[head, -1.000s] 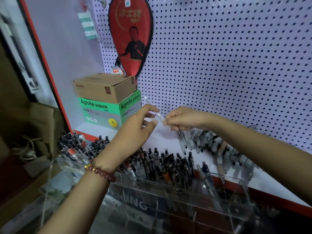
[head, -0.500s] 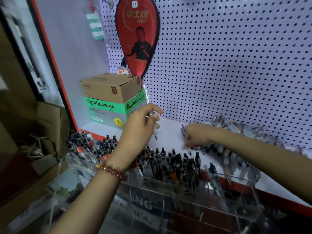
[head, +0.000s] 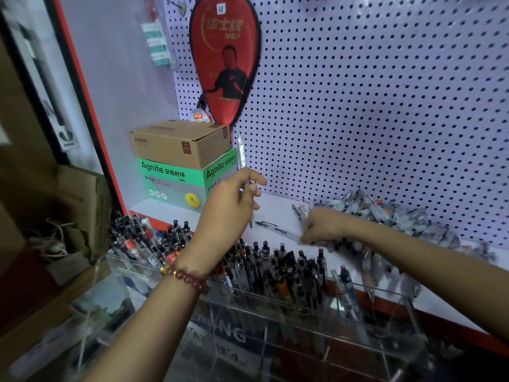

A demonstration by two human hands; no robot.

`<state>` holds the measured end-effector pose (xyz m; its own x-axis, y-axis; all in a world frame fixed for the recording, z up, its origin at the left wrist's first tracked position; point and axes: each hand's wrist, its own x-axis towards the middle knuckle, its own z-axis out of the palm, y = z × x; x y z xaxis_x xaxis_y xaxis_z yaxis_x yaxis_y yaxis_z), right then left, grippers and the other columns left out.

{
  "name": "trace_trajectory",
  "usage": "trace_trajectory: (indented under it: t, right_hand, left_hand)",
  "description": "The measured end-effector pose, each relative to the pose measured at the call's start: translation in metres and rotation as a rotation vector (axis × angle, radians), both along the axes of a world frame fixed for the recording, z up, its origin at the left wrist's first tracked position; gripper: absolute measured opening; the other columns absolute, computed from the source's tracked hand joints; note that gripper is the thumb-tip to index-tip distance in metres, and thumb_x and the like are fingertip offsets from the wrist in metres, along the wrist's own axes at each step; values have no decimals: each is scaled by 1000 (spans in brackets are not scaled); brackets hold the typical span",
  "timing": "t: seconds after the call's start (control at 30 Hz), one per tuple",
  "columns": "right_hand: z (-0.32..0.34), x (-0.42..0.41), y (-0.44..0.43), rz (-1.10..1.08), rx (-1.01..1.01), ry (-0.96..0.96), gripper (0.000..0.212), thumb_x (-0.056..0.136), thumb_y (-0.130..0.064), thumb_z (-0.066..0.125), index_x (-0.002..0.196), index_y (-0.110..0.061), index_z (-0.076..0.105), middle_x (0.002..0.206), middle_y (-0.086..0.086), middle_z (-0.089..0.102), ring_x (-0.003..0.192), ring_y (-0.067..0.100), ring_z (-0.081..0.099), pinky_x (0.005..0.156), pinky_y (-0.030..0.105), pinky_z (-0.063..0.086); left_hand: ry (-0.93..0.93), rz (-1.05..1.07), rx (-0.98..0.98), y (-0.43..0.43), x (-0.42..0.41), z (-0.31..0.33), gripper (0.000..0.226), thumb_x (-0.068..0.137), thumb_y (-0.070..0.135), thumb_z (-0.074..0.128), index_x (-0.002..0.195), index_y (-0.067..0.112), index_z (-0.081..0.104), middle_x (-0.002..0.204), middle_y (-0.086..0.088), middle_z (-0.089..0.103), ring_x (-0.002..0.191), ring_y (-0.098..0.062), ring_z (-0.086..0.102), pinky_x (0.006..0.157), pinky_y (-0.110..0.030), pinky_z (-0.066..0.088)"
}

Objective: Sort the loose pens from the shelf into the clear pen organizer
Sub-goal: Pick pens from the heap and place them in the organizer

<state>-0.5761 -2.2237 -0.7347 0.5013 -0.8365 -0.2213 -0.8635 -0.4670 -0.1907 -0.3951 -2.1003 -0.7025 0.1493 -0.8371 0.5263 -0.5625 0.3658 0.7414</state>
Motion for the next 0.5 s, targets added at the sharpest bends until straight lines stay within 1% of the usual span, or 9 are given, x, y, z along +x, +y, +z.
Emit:
trace_trajectory:
  t: [0.03,0.1,0.17,0.23,0.3,0.4,0.43,0.47,0.5]
  right_hand:
    - [4,-2,1,-39,41,-94,25,89,-24,65,75,-4,67,47,-6,54,39,4,46,51,16,45]
    - [18,-6,7,-97,106,-268,26,90,-19,63,68,-6,65,39,-7,53,30,2,44,40,14,41]
    - [34,-9,18,-115,141,-375,35,93,-20,59,59,-10,60,36,-6,50,29,5,40,41,16,42]
    - [48,-10,34,-107,169,-483,42,96,-22,53,55,-12,55,35,-5,45,30,8,35,48,19,38]
    - [61,-10,55,-91,195,-608,38,98,-20,49,61,-12,53,37,-5,47,32,9,33,52,22,35]
    - [73,-10,90,-21,224,-750,21,98,-17,49,79,-10,52,47,-1,55,34,9,36,44,18,33]
    - [74,-10,101,12,218,-760,17,98,-16,49,83,-10,52,49,1,56,34,9,36,42,17,32]
    - [75,-11,111,50,199,-755,15,98,-17,49,86,-10,53,49,2,57,34,10,37,42,18,33]
    - [74,-12,120,86,173,-747,14,98,-17,50,87,-10,53,49,3,57,34,11,38,42,18,35]
  left_hand:
    - [2,-1,0,0,0,1,30,100,8,41,89,31,56,82,4,59,61,-4,60,69,-33,52]
    - [12,-9,-3,0,-1,2,30,100,7,40,89,29,57,84,5,61,59,-2,59,68,-33,51]
    - [12,-13,-6,1,-1,2,27,100,6,41,91,22,61,82,9,62,60,-3,60,70,-33,52]
    - [31,-3,-2,1,-2,2,24,99,4,43,93,17,63,73,12,60,63,-6,64,69,-31,53]
    - [72,-7,2,2,-5,3,25,98,3,44,92,19,63,69,12,59,64,-6,65,69,-32,55]
    - [143,-62,2,8,-15,5,26,99,9,46,89,27,62,86,4,66,69,-7,66,72,-35,57]
    - [169,-90,0,11,-21,6,25,100,14,46,89,29,63,90,-1,67,73,-8,66,70,-33,57]
    - [210,-128,-1,15,-26,9,25,100,18,45,89,29,64,92,-5,68,76,-9,65,67,-28,56]
    - [265,-176,1,19,-33,11,26,100,21,43,89,26,66,91,-7,68,77,-7,65,63,-23,55]
